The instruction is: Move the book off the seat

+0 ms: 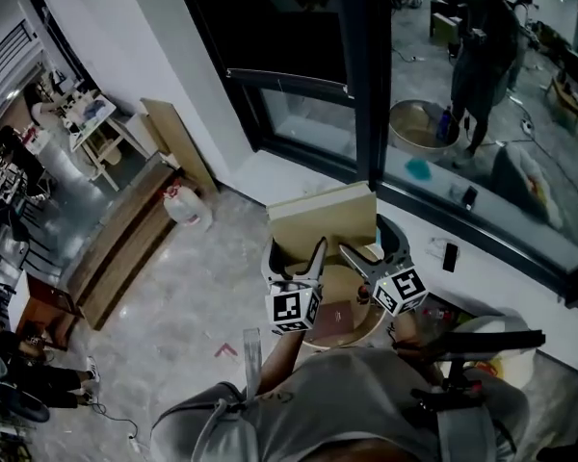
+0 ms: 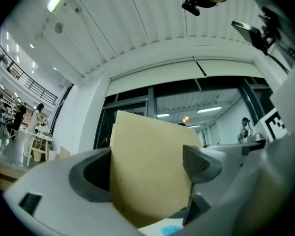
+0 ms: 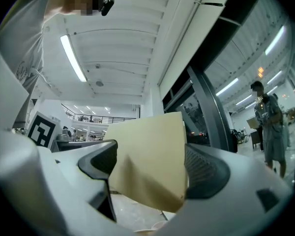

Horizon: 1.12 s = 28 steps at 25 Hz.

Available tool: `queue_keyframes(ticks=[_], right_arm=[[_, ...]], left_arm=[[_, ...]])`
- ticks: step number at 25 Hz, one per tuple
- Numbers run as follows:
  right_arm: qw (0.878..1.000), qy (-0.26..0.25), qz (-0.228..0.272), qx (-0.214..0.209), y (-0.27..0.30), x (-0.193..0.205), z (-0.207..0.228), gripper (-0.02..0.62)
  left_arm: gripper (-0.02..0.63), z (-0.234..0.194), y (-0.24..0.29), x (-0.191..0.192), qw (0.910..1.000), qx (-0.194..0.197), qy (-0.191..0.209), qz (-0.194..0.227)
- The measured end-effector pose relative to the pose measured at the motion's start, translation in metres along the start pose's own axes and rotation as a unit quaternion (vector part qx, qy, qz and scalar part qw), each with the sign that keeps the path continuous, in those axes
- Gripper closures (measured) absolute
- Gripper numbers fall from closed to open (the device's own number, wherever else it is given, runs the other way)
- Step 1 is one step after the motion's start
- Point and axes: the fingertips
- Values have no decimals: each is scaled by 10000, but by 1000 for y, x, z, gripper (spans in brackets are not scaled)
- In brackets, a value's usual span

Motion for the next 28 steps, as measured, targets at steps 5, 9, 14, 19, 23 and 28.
queue_keyframes(ticks=[5,9,14,19,23,28], right_arm=[[9999,-42,-95,-16,21,4,-15,160],[9998,-68,-199,-11,33,10,-23,160],[9994,71,-343,-25,43,25,-31,160],[9986,146,-506,1,52,46,-33,160],[9970,324,-699,62,60,74,-36,160],[9920,627,-1092,131,66,122,-37,160]], left_arm=[[152,-26,-1,-2,10000,-48,-87,-2],[152,-41,-5,5,9998,-112,-139,-86],[152,-57,-7,16,9994,-192,-172,-225],[152,-71,-4,35,9987,-247,-236,-369],[152,-87,0,57,9979,-240,-154,-587],[152,-106,2,104,9940,-226,-221,-1049]])
Point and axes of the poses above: the fingertips, and each gripper's own axes: y forward along the fingers, z to its right, x out of its underside, and after that the axes turned 5 degrees about -x, right-handed
